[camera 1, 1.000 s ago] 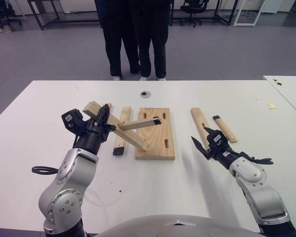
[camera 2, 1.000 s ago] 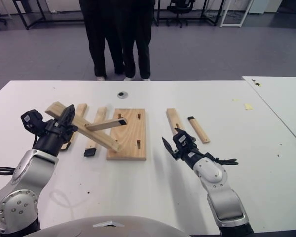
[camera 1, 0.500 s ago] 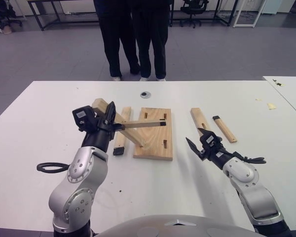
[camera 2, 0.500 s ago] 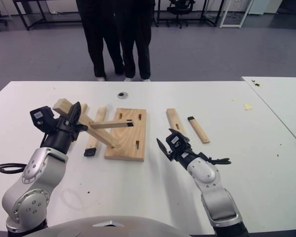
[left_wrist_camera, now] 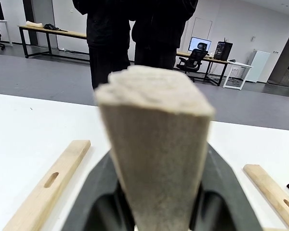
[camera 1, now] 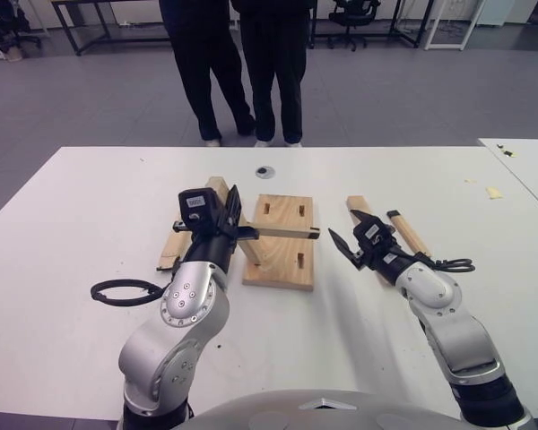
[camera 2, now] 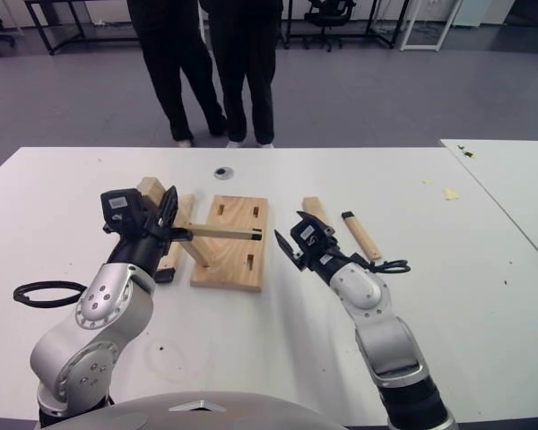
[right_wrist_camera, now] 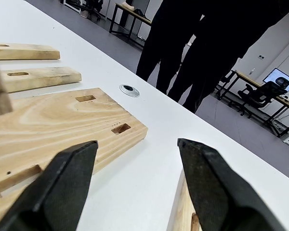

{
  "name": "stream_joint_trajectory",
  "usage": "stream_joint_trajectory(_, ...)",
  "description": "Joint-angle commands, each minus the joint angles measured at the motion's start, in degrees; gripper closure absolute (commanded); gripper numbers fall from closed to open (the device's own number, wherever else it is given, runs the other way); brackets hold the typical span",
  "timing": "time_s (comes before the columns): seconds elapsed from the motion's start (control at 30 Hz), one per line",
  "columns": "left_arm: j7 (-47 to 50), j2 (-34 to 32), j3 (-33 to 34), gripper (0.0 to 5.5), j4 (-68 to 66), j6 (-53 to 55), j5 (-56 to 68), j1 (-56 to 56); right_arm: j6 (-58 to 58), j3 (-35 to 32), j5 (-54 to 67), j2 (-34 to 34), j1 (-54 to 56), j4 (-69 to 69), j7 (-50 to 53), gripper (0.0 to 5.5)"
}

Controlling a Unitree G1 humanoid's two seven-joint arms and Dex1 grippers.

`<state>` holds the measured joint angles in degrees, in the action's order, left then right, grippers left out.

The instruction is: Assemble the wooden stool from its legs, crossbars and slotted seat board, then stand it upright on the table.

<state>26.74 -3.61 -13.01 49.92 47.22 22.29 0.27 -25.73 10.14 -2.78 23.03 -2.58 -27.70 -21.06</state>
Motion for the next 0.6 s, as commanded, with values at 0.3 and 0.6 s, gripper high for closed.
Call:
stream_joint_trajectory(0.3,-7.57,-0.96,-0.05,4.05,-4.56,2.58,-7.22,-7.82,0.04,-0.95,-1.35,-2.26,2.64,2.98,2.05,2.40)
stream_joint_trajectory(0.6,-16.63,-0.06,5.10,2.46,0.87,0.12,-4.21,-14.48,-1.30,-4.09,-2.00,-3.42,2.52,6.46,5.03,2.40)
